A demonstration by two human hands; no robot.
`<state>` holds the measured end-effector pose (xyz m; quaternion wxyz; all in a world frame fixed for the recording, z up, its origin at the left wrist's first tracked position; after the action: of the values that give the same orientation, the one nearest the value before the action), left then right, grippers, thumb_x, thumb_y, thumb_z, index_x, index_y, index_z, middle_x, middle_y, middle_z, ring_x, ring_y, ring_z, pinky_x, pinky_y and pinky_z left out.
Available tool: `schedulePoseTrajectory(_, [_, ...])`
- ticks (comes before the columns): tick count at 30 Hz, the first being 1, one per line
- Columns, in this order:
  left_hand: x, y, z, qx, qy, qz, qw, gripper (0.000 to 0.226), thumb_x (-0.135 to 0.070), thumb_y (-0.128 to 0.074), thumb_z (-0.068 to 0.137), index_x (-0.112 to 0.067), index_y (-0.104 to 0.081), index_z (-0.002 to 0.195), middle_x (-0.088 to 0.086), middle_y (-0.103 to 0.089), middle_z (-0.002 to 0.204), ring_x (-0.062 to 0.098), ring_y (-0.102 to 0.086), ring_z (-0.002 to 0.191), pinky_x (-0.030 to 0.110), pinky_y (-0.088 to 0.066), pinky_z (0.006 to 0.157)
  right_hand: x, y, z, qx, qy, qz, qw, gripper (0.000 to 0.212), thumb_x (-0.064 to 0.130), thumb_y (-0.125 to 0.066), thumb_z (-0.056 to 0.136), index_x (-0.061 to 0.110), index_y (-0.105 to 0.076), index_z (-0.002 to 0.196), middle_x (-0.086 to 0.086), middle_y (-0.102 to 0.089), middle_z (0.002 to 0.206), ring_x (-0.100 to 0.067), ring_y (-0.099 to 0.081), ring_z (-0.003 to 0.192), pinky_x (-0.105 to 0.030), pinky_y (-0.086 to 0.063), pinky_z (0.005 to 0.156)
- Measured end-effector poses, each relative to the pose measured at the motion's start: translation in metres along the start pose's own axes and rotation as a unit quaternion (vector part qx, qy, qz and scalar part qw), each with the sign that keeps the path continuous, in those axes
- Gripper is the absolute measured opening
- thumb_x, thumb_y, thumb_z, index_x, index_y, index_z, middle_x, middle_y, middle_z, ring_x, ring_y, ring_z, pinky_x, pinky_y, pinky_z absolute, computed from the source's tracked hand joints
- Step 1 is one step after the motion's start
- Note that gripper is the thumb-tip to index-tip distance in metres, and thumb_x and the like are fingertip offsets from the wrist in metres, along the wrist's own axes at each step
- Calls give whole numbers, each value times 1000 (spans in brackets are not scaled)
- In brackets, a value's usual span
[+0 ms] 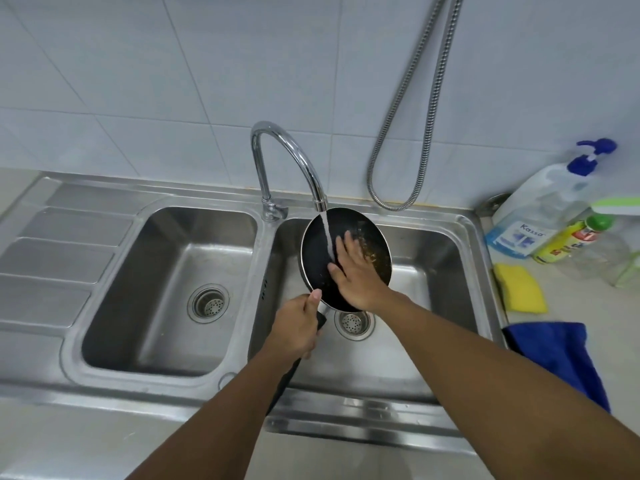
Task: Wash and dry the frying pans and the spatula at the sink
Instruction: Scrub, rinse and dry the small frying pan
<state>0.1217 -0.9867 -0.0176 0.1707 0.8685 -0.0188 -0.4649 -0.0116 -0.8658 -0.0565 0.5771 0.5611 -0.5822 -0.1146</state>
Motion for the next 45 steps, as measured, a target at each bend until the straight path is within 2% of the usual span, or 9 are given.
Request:
schedulePoseTrajectory(3, [-5, -3, -1, -8, 1, 1, 1000, 48, -48, -34, 109, -10, -62, 102, 16, -64, 73, 14, -48, 40, 23, -38, 38, 11, -8, -20, 37, 79, 21, 996, 62, 45, -21, 110, 25, 5, 162, 12, 20, 166, -10, 19, 153, -39, 6, 125])
schedulePoseTrajectory(6, [-7, 0, 3, -12, 18, -3, 1000, 49, -50, -34, 109, -11, -64, 104, 15, -65, 76, 14, -49, 43, 23, -38, 39, 9, -15, -43, 41, 116, 71, 990, 54, 44, -27, 110, 24, -25, 160, 21, -6, 167, 0, -3, 153, -27, -7, 125])
schedulePoseTrajectory(12, [-10, -5, 1, -7, 21, 2, 1000, 50, -49, -34, 109, -10, -64, 102, 15, -63, 77, 14, -46, 43, 22, -38, 38, -26, 4, -63, -20, 109, 33, 993, 51, 61, -46, 97, 29, -69, 129, 24, -48, 148, 1, -45, 138, -30, -35, 119])
schedulePoseTrajectory(18, [-5, -10, -2, -5, 22, 0, 1000, 51, -50, -34, 109, -8, -63, 107, 14, -61, 72, 17, -45, 42, 25, -39, 41, -49, 32, -43, -13, 91, -84, 992, 47, 46, -41, 106, 20, -60, 140, 13, -44, 156, -12, -43, 143, -30, -26, 123])
schedulePoseTrajectory(26, [-11, -17, 1, -20, -5, 50, 999, 47, -53, -33, 108, -16, -62, 109, 15, -69, 90, 22, -55, 60, 36, -52, 49, 10, 13, 1, -4, 29, 22, 999, 63, 46, -17, 109, 20, 8, 161, 6, 24, 166, -13, 22, 152, -46, 12, 125])
schedulePoseTrajectory(28, [-12, -11, 4, -25, -17, 65, 997, 49, -51, -34, 108, -13, -64, 112, 17, -70, 91, 24, -57, 63, 42, -55, 57, 25, 7, -2, 11, 87, 43, 995, 60, 43, -16, 110, 22, 7, 161, 8, 24, 166, -12, 23, 152, -42, 14, 124])
schedulePoseTrajectory(33, [-8, 5, 11, -22, 7, 41, 999, 49, -53, -34, 108, -14, -62, 116, 20, -71, 92, 20, -55, 55, 28, -45, 46, 12, -3, -33, 43, 179, 6, 983, 52, 36, -20, 112, 21, -13, 162, 13, 4, 169, -2, 8, 154, -22, 3, 121])
schedulePoseTrajectory(39, [-2, 12, 12, -3, -2, 43, 999, 40, -50, -36, 108, -21, -61, 117, 23, -70, 95, 18, -51, 55, 28, -44, 47, -38, 1, -35, 8, 114, -108, 988, 58, 36, -29, 108, 21, -15, 162, 7, 5, 170, -16, 0, 157, -41, -14, 127])
schedulePoseTrajectory(45, [0, 12, -3, 124, -16, -57, 991, 19, -25, -46, 110, -12, -57, 118, 15, -57, 90, 12, -44, 54, 27, -42, 49, -22, 28, 1, -47, 81, -14, 996, 69, 7, -39, 105, 14, -1, 162, -1, 13, 169, -21, 8, 156, -39, -6, 128])
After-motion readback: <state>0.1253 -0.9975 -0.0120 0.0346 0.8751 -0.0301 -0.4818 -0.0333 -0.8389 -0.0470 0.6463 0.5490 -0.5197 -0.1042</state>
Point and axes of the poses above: each hand's wrist, its own z-axis towards the middle knuckle, its own y-axis out of the back of the hand, x = y × z, the point moved 1 cm from there along z, towards the middle knuckle
